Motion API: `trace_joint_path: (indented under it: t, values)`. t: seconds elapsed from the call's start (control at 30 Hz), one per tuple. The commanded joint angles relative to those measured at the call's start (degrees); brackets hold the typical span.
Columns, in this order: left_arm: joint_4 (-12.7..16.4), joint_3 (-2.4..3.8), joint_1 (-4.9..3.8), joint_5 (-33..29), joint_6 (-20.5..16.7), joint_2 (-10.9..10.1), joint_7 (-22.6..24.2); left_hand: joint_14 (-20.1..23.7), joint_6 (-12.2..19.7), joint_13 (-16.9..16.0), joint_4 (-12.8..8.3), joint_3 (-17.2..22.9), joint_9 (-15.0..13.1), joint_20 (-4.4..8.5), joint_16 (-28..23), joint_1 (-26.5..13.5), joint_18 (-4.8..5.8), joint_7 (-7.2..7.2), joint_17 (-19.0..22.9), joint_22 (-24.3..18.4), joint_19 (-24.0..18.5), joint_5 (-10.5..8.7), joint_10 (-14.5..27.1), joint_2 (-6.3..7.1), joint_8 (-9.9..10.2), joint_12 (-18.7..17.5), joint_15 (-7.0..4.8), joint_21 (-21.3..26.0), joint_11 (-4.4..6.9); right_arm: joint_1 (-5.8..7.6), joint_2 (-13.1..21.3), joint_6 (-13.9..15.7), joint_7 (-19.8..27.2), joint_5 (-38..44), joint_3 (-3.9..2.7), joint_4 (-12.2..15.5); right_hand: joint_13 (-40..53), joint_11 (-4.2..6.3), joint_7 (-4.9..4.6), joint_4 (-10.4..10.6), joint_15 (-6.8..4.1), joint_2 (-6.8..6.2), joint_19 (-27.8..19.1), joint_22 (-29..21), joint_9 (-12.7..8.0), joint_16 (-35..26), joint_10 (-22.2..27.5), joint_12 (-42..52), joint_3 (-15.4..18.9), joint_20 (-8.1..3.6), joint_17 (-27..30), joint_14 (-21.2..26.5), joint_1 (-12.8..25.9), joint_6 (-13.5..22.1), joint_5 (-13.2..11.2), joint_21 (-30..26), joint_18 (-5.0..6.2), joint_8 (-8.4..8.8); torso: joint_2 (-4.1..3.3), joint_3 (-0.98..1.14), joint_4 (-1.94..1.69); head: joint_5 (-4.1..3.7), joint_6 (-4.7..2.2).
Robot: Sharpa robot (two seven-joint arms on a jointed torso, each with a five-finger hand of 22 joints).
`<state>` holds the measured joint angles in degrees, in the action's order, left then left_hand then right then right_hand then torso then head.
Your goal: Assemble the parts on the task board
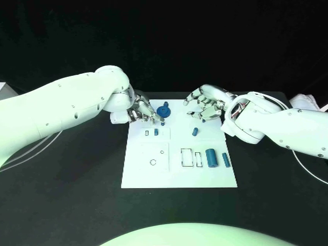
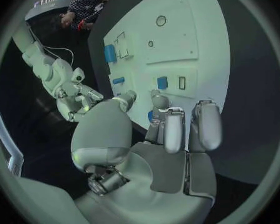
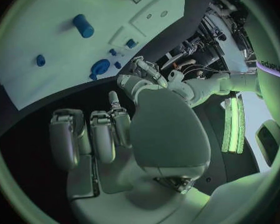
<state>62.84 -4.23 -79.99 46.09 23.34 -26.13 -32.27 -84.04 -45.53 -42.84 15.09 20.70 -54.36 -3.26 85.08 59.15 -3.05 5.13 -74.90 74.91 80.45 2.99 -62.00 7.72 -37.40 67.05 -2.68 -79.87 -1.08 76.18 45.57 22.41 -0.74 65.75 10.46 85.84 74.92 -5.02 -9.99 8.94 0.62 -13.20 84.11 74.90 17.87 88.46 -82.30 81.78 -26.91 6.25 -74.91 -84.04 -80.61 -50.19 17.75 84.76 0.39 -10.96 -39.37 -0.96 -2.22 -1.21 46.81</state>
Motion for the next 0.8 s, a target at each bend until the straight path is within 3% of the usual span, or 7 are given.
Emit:
trace_joint_path:
  t: [0.03,0.17,0.3,0.33,0.43,0.63,0.8]
  values:
    - [0.72,0.88,-0.14,-4.31,-2.25,-1.45,3.58,-2.83,1.01,0.49,0.18,-0.53,2.03,-0.49,-0.26,2.1,-0.57,0.66,-8.17,1.93,-0.21,-0.17,0.49,-0.48,2.43,-0.28,0.7,0.29,-0.52,-0.1,-0.01,1.72,1.31,0.21,0.0,-0.46,7.16,-0.04,-0.18,-0.02,-0.04,0.11,4.02,12.96,-0.07,-0.1,0.1,-0.08,-0.29,0.04,-12.26,-5.19,0.61,-0.1,0.24,-0.19,0.78,0.26,0.03,-0.06,-0.05,-0.08,-0.49]
    - [0.25,1.84,-0.55,-5.58,-5.31,-3.09,4.91,-2.84,1.86,1.77,0.05,-0.43,5.38,-1.12,-0.31,5.17,-0.59,1.72,-8.07,1.88,-0.19,-0.17,1.31,-1.34,6.05,-0.9,1.44,0.43,-1.42,-0.13,0.16,3.08,2.17,-0.69,0.0,-0.79,6.27,-0.04,-0.17,-0.21,-0.04,0.08,3.27,12.12,-0.07,-0.78,1.02,-1.04,-0.54,0.05,-11.14,-4.88,0.79,-0.18,-0.06,-2.34,1.23,0.26,0.03,-0.12,-0.26,-0.08,-1.06]
    - [-1.49,2.18,-0.83,-4.42,-8.5,-3.36,7.33,-2.64,2.56,3.64,-1.02,1.53,7.49,-1.54,-0.58,8.0,-0.73,2.39,-7.71,1.4,-0.55,-0.14,2.81,-2.3,8.14,-2.1,1.88,0.89,-1.95,-0.14,0.22,4.36,3.8,-2.99,0.0,-1.18,-2.91,0.14,0.08,-1.52,-0.44,0.06,-1.88,6.26,0.16,-6.56,9.64,-11.24,-2.84,-0.2,-3.24,-2.18,1.75,-0.48,-0.4,-16.55,3.97,-0.01,-0.1,-0.09,-0.17,0.4,-1.68]
    - [-2.22,2.24,-0.89,-3.07,-9.8,-3.29,8.36,-1.85,3.93,8.16,-1.76,4.05,9.19,-1.85,-1.74,9.89,-1.22,3.02,-6.24,-0.47,-2.0,-0.13,6.42,-3.38,10.1,-5.09,2.28,2.5,-2.44,-0.15,0.24,4.87,4.7,-3.89,0.0,-1.3,-6.68,0.35,0.0,-2.04,-0.5,0.34,-3.63,4.03,0.33,-9.19,12.62,-15.39,-3.76,-0.32,-0.17,-0.98,1.75,-0.46,-0.32,-21.56,4.83,-0.26,-0.17,-0.13,-0.18,0.43,-2.01]
    - [-3.72,2.31,-0.95,-1.36,-11.51,-3.06,9.66,-1.79,4.38,8.56,-1.63,5.75,11.74,-2.43,-1.74,9.75,-1.24,3.79,-6.22,-0.54,-2.07,-0.18,6.39,-2.47,12.26,-5.3,2.94,2.67,-3.13,-0.14,0.31,5.71,6.33,-5.79,-0.01,-1.48,-17.52,0.41,0.07,-3.53,-0.67,0.74,-7.4,-2.02,0.96,-16.19,19.8,-26.9,-5.66,-0.64,6.86,1.88,2.12,-0.11,-0.61,-33.97,6.74,-1.12,-0.34,-0.25,-0.21,0.32,-2.34]
    - [-6.62,2.34,-0.98,0.33,-12.4,-2.15,11.09,-2.06,4.05,8.28,-1.7,6.56,13.15,-2.71,-1.31,9.71,-1.11,4.05,-6.72,0.01,-1.63,-0.18,5.86,-1.77,13.15,-4.94,3.18,2.25,-3.37,-0.12,0.48,7.2,8.43,-10.01,-0.01,-1.52,-28.87,0.2,-0.08,-5.79,-0.59,0.83,-14.93,-14.94,2.01,-32.85,26.32,-38.12,-6.95,-0.68,20.91,8.6,2.51,1.27,-0.77,-59.02,10.05,-2.58,-0.67,-0.33,-0.22,0.3,-3.2]
    - [-9.12,2.22,-0.96,1.94,-11.37,-0.75,11.43,-2.38,2.59,8.05,-1.65,6.98,13.82,-2.79,-0.85,9.44,-1.0,3.97,-7.24,0.48,-1.24,-0.18,5.35,-1.28,12.92,-4.62,3.18,1.86,-3.34,-0.06,0.65,9.01,8.83,-12.87,-0.02,-1.49,-35.38,-0.03,-0.16,-6.98,-0.32,1.25,-16.62,-18.38,2.79,-47.13,27.24,-43.46,-6.79,-0.43,29.63,13.04,3.17,2.48,-0.73,-63.53,9.98,-3.95,-0.97,-0.42,-0.02,0.43,-3.62]
